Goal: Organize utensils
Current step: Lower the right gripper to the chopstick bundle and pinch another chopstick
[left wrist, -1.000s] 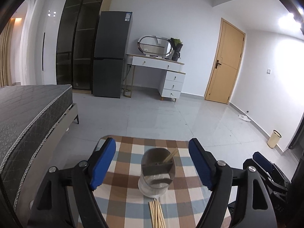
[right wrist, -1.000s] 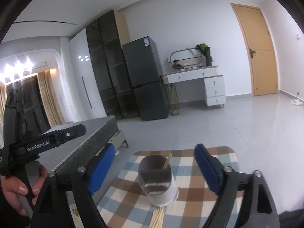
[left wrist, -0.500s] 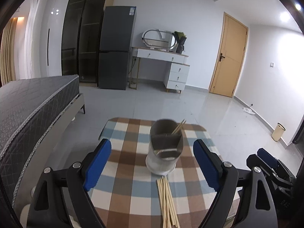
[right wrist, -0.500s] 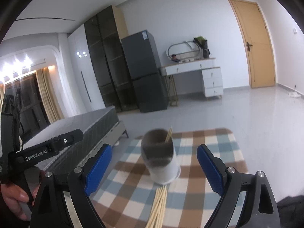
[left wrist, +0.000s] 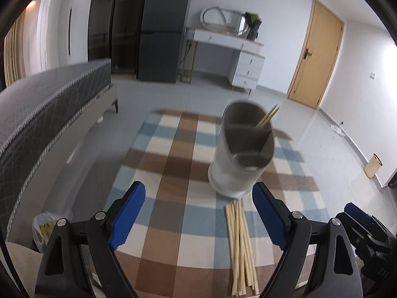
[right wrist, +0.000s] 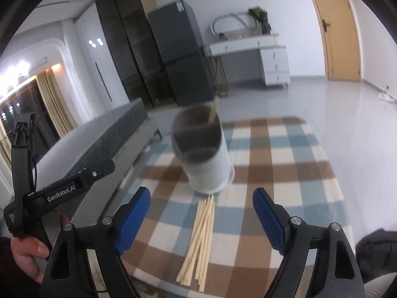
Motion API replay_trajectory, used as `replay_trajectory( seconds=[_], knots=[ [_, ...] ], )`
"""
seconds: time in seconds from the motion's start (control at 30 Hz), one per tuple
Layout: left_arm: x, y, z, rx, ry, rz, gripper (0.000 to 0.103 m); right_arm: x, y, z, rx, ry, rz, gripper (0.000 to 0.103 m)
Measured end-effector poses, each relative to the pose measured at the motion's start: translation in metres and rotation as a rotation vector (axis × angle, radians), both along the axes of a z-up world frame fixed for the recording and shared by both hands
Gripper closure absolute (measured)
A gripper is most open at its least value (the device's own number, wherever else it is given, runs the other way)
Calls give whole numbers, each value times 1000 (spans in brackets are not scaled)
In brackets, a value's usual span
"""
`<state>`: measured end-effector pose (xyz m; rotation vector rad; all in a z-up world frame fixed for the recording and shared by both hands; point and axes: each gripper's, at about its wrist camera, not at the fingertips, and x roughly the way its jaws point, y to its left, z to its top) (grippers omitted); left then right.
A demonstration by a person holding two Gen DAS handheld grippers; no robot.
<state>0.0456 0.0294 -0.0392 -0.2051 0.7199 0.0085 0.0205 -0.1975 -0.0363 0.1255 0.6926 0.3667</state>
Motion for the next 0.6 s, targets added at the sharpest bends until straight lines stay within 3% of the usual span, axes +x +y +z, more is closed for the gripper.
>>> replay_trajectory(
  seconds=[0.1, 0.17, 0.3, 0.6],
  knots=[
    [5, 4, -15, -15, 44, 8, 18, 11, 3, -18, -13, 65, 1, 25],
    [11, 6, -26, -14, 79, 26, 18, 20, 7, -30, -21, 112, 11, 34],
    [18, 12, -33, -35, 119, 55, 18, 39, 18, -52, -55, 182, 24, 38],
    [34, 26, -41, -109, 195, 119, 18, 89, 45, -98, -147, 337, 70, 71]
  ],
)
